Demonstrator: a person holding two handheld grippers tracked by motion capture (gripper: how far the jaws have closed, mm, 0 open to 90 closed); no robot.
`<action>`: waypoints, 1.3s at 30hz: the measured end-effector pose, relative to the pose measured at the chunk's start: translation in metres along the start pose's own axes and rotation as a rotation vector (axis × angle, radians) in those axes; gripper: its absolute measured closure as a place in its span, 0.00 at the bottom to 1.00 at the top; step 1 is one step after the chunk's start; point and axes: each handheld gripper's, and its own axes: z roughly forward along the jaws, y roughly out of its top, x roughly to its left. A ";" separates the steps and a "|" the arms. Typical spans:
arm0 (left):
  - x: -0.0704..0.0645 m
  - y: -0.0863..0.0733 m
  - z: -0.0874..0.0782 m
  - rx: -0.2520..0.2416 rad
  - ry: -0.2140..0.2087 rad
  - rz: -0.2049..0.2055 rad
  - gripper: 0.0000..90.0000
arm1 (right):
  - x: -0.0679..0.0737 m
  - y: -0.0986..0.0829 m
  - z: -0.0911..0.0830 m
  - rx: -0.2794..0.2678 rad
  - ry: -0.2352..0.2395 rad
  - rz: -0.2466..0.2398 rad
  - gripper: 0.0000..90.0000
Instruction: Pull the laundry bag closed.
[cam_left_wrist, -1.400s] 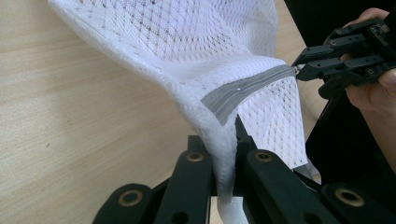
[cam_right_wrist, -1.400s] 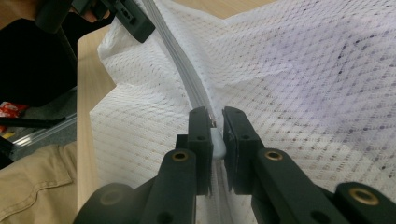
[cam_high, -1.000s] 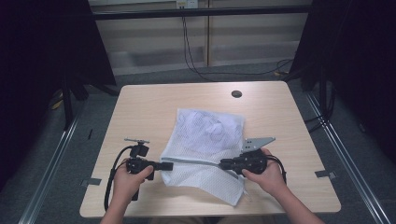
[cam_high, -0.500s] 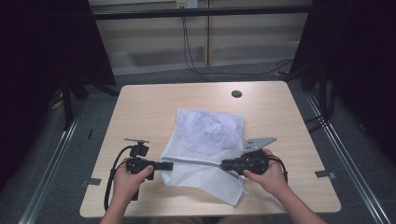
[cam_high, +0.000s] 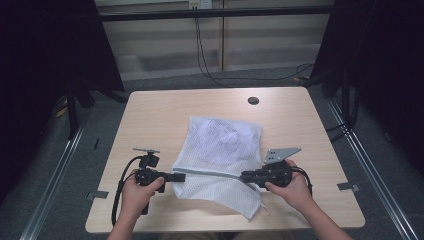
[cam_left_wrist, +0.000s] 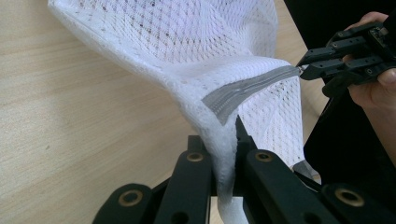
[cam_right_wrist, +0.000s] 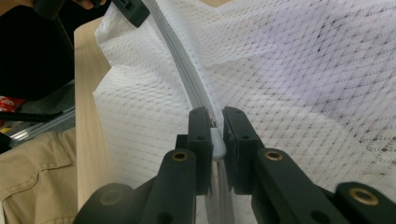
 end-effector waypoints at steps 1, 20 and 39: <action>0.000 0.000 0.000 -0.001 -0.003 -0.010 1.00 | 0.000 0.000 0.000 0.002 -0.001 0.000 0.91; 0.000 0.000 0.001 -0.002 -0.002 -0.009 1.00 | -0.004 -0.006 -0.012 -0.002 -0.015 0.011 0.91; 0.001 0.000 -0.001 -0.005 0.004 -0.001 1.00 | -0.007 -0.010 -0.015 0.001 -0.016 0.010 0.91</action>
